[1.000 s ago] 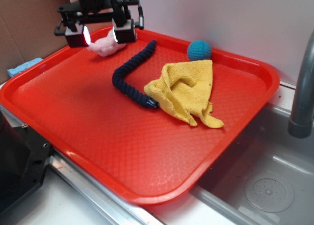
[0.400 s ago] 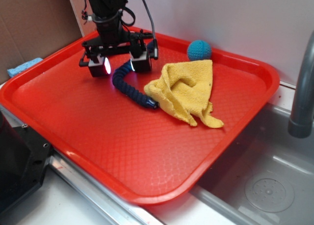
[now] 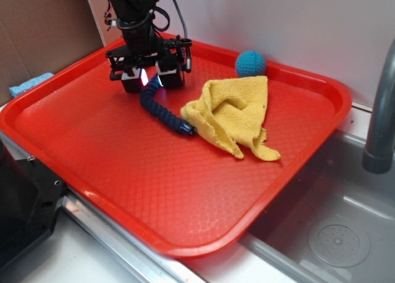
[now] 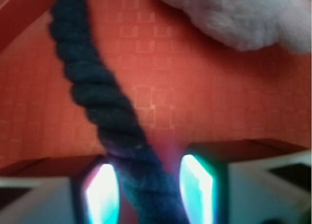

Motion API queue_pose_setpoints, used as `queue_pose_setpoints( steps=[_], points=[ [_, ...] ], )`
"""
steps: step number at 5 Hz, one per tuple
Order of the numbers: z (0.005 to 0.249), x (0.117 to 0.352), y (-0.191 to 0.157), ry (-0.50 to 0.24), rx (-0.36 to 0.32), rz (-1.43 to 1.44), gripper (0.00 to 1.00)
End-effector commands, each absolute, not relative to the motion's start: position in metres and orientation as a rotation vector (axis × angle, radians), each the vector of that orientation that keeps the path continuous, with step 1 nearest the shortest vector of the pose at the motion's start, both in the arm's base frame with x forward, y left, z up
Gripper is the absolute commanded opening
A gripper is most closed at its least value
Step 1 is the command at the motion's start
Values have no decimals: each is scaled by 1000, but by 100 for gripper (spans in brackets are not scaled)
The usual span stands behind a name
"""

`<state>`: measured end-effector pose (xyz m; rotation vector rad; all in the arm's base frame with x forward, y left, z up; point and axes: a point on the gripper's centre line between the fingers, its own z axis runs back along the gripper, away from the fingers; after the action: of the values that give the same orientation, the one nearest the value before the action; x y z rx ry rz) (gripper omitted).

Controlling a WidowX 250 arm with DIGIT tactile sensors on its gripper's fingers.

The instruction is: Grab the blue rope.

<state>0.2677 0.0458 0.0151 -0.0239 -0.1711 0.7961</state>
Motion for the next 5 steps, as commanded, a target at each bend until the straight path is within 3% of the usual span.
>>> queue_pose_setpoints(
  steps=[1,2,3,5],
  points=[
    [39,260,37,-108,49,661,0],
    [70,253,23,-79,80,562,0],
    [109,233,3,-35,-4,323,0],
    [166,190,-22,5,-80,28,0]
  ],
)
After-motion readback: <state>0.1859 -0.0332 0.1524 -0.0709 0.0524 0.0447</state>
